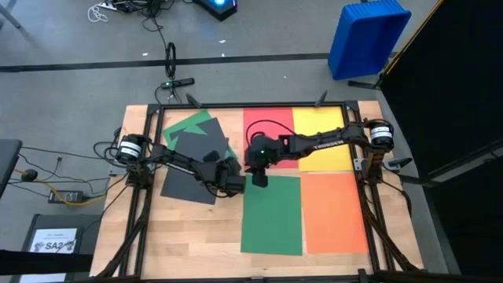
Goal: Organize paper
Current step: Stack the green colored paper on top of the green colored paper
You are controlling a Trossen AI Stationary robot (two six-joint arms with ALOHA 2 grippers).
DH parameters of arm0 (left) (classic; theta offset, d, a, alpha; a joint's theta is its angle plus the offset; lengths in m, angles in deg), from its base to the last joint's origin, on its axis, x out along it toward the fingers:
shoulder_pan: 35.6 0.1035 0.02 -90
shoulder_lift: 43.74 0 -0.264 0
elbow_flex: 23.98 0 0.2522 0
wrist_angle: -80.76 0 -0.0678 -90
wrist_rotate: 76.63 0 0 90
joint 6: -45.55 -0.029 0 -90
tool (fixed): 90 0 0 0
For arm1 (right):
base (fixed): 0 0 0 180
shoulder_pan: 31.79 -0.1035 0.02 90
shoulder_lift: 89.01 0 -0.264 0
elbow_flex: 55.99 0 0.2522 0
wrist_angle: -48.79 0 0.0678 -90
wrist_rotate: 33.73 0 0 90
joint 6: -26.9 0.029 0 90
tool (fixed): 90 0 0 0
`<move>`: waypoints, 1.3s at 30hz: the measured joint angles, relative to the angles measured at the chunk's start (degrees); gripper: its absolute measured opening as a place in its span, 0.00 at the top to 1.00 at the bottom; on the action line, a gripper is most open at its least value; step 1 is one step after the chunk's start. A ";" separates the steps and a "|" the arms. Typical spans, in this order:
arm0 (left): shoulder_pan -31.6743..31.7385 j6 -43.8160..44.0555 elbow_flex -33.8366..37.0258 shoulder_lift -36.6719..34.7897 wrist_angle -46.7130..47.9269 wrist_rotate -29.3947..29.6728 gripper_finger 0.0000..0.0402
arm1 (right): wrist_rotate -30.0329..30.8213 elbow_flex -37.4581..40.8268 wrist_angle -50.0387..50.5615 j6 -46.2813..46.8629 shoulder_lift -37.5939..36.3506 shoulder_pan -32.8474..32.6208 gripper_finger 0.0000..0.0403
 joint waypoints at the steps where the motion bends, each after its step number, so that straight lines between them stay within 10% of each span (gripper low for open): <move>1: 0.06 -0.08 0.00 0.00 -0.51 -0.25 0.81 | -0.38 0.73 -2.56 -0.36 0.00 0.48 0.75; 21: 0.10 -0.06 0.00 0.00 -0.13 -0.95 0.86 | -7.82 1.33 -8.58 -19.76 0.22 5.99 0.51; 39: 0.06 1.42 2.93 -0.02 -0.66 -4.57 0.86 | -7.51 -7.29 -6.51 -21.69 12.83 6.96 0.50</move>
